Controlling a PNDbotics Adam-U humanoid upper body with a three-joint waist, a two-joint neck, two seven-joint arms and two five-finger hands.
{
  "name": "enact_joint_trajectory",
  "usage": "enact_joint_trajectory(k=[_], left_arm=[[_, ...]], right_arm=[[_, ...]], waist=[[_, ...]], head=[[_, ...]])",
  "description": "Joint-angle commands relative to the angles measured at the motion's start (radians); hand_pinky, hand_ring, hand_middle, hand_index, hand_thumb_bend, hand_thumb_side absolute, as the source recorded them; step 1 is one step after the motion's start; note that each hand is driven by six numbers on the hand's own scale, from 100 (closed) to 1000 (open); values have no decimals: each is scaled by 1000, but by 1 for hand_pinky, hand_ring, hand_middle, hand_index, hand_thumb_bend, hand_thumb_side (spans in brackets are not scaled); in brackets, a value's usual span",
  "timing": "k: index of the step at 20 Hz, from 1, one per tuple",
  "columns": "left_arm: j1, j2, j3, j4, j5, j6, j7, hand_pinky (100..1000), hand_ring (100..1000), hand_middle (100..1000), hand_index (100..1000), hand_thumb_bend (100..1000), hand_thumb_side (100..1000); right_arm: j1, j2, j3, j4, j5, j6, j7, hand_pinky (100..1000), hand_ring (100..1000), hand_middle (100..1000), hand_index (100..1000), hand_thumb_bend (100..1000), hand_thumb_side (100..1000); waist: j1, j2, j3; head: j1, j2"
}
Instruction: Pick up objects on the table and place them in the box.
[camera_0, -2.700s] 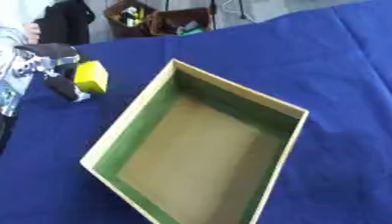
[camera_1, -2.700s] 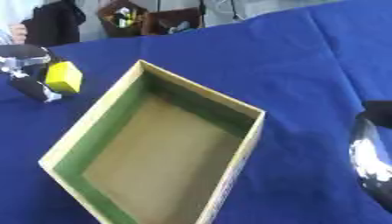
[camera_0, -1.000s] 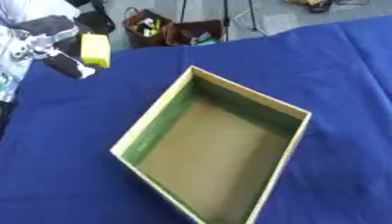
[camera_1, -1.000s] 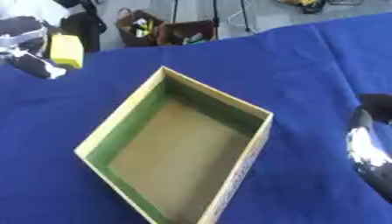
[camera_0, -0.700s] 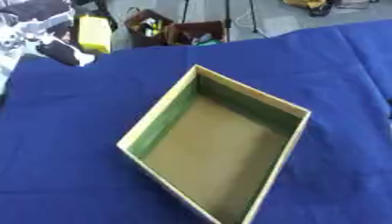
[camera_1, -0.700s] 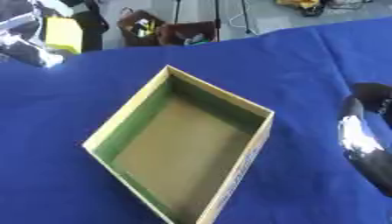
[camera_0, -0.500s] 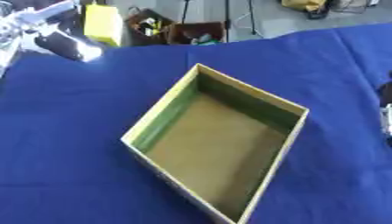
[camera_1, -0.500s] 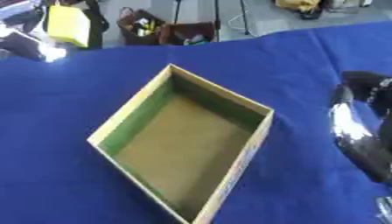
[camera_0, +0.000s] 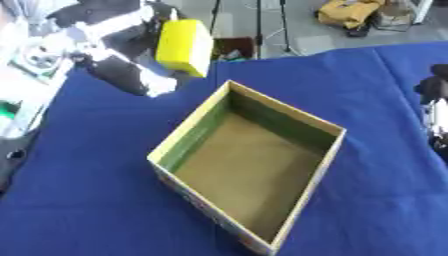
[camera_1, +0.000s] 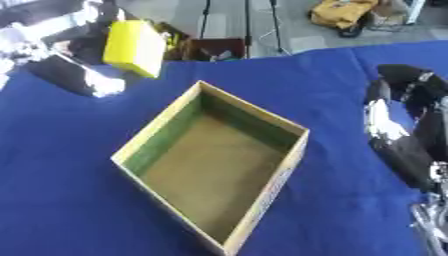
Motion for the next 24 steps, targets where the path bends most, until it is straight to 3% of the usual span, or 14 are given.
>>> enact_joint_trajectory(k=[1, 14, 20, 24], left_arm=[[-2, -40, -19, -10, -13, 7, -14, 100, 212, 318, 489, 100, 354], [21, -149, -109, 191, -115, -36, -57, 100, 219, 325, 492, 100, 393], [-15, -171, -129, 335, -152, -67, -100, 100, 229, 335, 499, 100, 409], [-39, -185, -125, 375, -178, -88, -121, 100, 230, 337, 501, 100, 406]], right_arm=[[-15, -5, -5, -10, -16, -5, -1, 716, 640, 576, 727, 100, 417], [-32, -4, -7, -10, -30, -13, -7, 716, 640, 577, 727, 100, 418], [-39, -2, -4, -10, -33, -10, -7, 718, 641, 577, 727, 100, 418], [-38, -1, -4, -10, -32, -7, -9, 719, 641, 576, 727, 100, 419]], waist=[[-6, -27, 3], [-11, -27, 2], [-6, -22, -13], [-2, -21, -19]], head=[[-7, 5], [-31, 21], [-26, 27], [-26, 25]])
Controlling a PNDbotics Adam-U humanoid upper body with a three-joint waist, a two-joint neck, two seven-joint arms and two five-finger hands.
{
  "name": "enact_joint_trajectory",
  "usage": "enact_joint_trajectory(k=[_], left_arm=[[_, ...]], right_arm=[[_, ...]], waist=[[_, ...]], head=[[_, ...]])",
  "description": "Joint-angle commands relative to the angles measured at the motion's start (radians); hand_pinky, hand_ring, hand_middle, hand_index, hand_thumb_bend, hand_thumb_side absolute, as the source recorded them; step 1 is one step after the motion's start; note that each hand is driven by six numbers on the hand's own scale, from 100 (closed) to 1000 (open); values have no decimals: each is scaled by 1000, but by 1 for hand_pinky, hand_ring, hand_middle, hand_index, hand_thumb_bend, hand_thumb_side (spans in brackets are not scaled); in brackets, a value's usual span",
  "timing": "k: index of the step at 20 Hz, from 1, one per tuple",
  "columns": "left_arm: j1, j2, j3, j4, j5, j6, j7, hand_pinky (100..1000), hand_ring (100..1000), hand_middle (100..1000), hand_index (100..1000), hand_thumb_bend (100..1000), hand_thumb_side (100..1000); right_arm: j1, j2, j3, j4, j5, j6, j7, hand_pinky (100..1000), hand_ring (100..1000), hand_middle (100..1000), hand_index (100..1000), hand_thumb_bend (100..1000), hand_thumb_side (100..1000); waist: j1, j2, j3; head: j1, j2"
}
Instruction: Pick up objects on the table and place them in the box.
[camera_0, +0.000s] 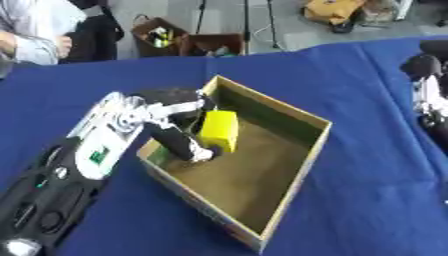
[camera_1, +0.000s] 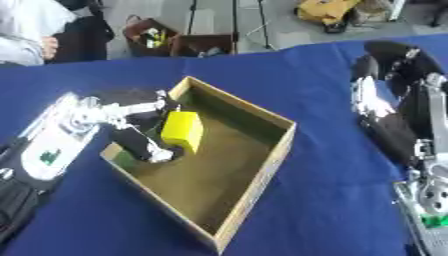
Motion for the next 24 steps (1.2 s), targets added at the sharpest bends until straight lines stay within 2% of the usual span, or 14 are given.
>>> enact_joint_trajectory(k=[1, 4, 6, 7, 8, 9, 10, 11, 12, 13, 15, 18, 19, 24], left_arm=[[-33, -1, 6, 21, -23, -13, -14, 100, 234, 340, 503, 100, 406], [-45, -17, 11, 51, -46, -21, -28, 100, 278, 378, 536, 100, 411], [-52, -25, 14, 63, -60, -33, -44, 119, 361, 454, 631, 100, 490], [-54, -28, 16, 65, -65, -43, -56, 180, 444, 528, 707, 100, 539], [-55, -29, 16, 63, -72, -54, -71, 193, 458, 543, 719, 100, 551], [-56, -28, 16, 59, -81, -66, -85, 369, 596, 717, 869, 100, 631], [-57, -26, 17, 50, -95, -79, -99, 467, 680, 795, 955, 100, 654], [-57, -25, 19, 41, -112, -92, -110, 467, 680, 795, 955, 100, 654], [-57, -23, 21, 34, -128, -104, -122, 582, 773, 866, 1000, 100, 692], [-57, -21, 23, 27, -143, -115, -134, 633, 814, 907, 1000, 120, 755], [-59, -17, 28, 15, -175, -131, -155, 713, 867, 974, 1000, 284, 860], [-59, -14, 41, 0, -235, -134, -160, 767, 905, 1000, 1000, 468, 1000], [-59, -14, 46, -2, -252, -131, -157, 783, 917, 1000, 1000, 512, 1000], [-59, -16, 62, -20, -302, -118, -117, 824, 950, 1000, 1000, 528, 1000]], right_arm=[[-12, -4, -3, -10, -8, 3, 0, 720, 641, 576, 727, 100, 418], [-13, -2, -2, -10, -8, 6, 0, 720, 641, 576, 727, 100, 419], [-13, 0, -2, -10, -7, 7, 1, 720, 641, 576, 726, 100, 418], [-13, 1, -2, -10, -7, 7, 1, 721, 641, 576, 726, 100, 418], [-13, 1, -2, -10, -6, 8, 1, 721, 641, 576, 726, 100, 418], [-12, 2, -2, -10, -6, 9, 1, 721, 642, 576, 726, 100, 418], [-12, 2, -3, -10, -5, 9, 1, 721, 642, 576, 726, 100, 418], [-11, 3, -3, -10, -5, 10, 1, 721, 642, 576, 726, 100, 418], [-11, 3, -3, -10, -4, 10, 1, 721, 642, 576, 726, 100, 418], [-10, 4, -3, -10, -4, 11, 2, 722, 642, 576, 726, 100, 418], [-9, 5, -3, -10, -4, 12, 2, 722, 642, 576, 726, 100, 418], [-9, 6, -3, -10, -4, 11, 3, 721, 642, 575, 726, 100, 418], [-9, 7, -4, -10, -4, 11, 3, 722, 642, 575, 726, 100, 418], [-6, 9, -4, -10, -5, 13, 3, 722, 642, 575, 725, 100, 417]], waist=[[-1, -17, -5], [2, -15, -9], [3, -14, -13], [4, -14, -14], [5, -14, -15], [5, -13, -15], [5, -13, -15], [5, -14, -14], [5, -14, -14], [5, -14, -13], [5, -15, -11], [3, -16, -12], [2, -16, -12], [-2, -18, -13]], head=[[3, 3], [5, 1], [6, 0], [6, -1], [6, -1], [5, -2], [4, -2], [4, -2], [3, -1], [2, 0], [2, 2], [4, 6], [4, 7], [5, 8]])
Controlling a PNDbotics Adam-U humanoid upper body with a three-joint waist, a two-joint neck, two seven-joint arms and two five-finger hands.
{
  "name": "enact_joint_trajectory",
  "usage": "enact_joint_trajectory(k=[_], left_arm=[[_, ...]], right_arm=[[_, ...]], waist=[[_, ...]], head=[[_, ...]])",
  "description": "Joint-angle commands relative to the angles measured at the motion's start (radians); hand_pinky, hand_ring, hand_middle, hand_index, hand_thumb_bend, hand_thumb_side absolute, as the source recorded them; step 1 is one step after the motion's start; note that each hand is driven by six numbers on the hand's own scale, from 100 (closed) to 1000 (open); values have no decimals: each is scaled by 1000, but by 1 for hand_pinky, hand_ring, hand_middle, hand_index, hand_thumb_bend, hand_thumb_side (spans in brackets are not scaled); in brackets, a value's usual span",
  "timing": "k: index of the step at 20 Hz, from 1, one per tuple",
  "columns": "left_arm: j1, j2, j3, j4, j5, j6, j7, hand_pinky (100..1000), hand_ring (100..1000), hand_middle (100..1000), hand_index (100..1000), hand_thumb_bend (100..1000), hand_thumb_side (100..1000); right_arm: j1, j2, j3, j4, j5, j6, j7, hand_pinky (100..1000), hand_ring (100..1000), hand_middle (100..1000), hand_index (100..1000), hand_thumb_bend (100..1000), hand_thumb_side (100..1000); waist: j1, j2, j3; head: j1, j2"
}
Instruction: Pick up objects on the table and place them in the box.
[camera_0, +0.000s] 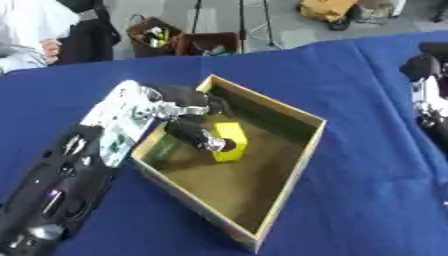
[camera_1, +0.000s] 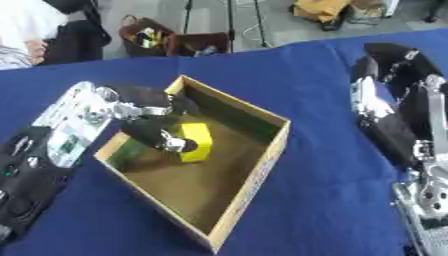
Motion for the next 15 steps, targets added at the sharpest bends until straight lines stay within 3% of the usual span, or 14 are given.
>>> enact_joint_trajectory(k=[1, 3, 5, 7, 8, 9, 13, 15], left_arm=[[-24, 21, 20, -32, -28, -15, 6, 824, 950, 1000, 1000, 528, 1000], [-24, 22, 24, -47, -31, -15, 31, 806, 937, 1000, 1000, 480, 1000], [-22, 21, 30, -62, -24, -8, 57, 783, 921, 1000, 1000, 360, 1000], [-19, 23, 45, -106, 2, 8, 97, 737, 889, 929, 1000, 201, 1000], [-13, 24, 52, -134, 23, 21, 116, 733, 886, 922, 1000, 190, 1000], [-7, 26, 65, -170, 53, 39, 141, 684, 848, 861, 992, 100, 1000], [54, 50, 130, -371, 198, 149, 298, 538, 739, 738, 896, 100, 989], [111, 51, 183, -487, 313, 246, 444, 510, 711, 709, 874, 100, 976]], right_arm=[[-7, -4, -4, -10, -5, 2, 1, 722, 642, 575, 725, 100, 417], [-6, -3, -4, -10, -6, 3, 2, 722, 642, 575, 725, 100, 418], [-4, -3, -5, -10, -6, 3, 1, 722, 642, 575, 725, 100, 417], [-3, -3, -6, -10, -6, 3, 0, 721, 642, 575, 725, 100, 417], [-3, -3, -6, -10, -6, 2, -1, 721, 642, 575, 725, 100, 417], [-2, -3, -7, -10, -6, 2, -2, 720, 641, 575, 725, 100, 416], [-3, -7, -12, -10, -6, -4, -8, 718, 640, 575, 724, 100, 416], [-4, -9, -17, -10, -5, -7, -14, 717, 639, 575, 724, 100, 415]], waist=[[-7, -22, 0], [-8, -24, 1], [-10, -25, 2], [-12, -26, 5], [-12, -26, 6], [-14, -27, 8], [-17, -26, 16], [-20, -25, 22]], head=[[2, 7], [3, 7], [1, 8], [0, 12], [0, 13], [-2, 16], [-6, 29], [-7, 35]])
